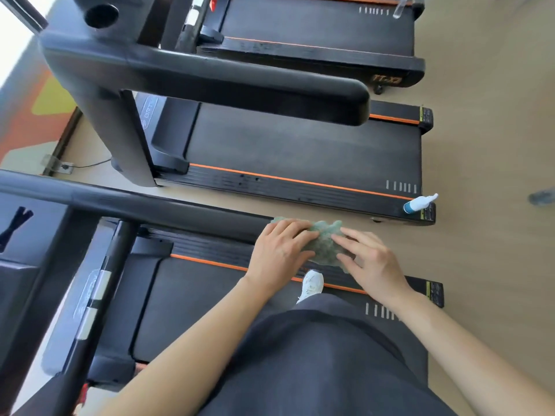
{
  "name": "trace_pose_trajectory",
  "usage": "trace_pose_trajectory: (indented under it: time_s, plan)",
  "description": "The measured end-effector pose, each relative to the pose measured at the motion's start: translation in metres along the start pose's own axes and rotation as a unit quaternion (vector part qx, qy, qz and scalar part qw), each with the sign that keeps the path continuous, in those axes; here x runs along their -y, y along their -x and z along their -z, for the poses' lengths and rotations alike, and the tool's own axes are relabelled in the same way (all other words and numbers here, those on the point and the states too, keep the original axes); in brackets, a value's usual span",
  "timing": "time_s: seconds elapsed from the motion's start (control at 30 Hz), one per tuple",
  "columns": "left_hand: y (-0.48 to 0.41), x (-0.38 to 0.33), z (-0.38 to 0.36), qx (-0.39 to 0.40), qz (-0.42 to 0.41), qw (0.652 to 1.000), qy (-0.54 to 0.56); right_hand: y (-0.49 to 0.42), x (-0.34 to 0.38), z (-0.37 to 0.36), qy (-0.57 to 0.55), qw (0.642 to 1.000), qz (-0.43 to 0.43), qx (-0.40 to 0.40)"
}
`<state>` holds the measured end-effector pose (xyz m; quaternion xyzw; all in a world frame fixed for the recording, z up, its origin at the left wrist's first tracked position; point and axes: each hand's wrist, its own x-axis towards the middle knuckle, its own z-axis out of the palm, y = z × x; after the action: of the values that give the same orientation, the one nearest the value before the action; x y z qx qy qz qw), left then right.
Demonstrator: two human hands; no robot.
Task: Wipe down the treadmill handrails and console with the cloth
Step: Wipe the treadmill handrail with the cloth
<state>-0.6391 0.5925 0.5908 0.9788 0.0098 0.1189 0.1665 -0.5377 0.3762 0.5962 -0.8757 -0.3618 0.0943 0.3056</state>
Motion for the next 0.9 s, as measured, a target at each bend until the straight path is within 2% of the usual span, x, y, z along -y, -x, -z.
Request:
trace_pose_trajectory:
  time_s: [0.17,0.57,0.9]
  plan:
    - [0.022,0.038,0.021,-0.026,0.040,0.999,-0.014,-0.035,0.042,-0.025,0.054,0.998,0.032,0.015]
    - [0.084,0.165,0.083,-0.085,0.122,0.988,-0.044,-0.119,0.165,-0.107,0.088,0.984,0.107,0.114]
    - [0.121,0.223,0.121,-0.171,0.257,0.949,-0.057,-0.174,0.249,-0.159,0.110,0.961,0.160,0.195]
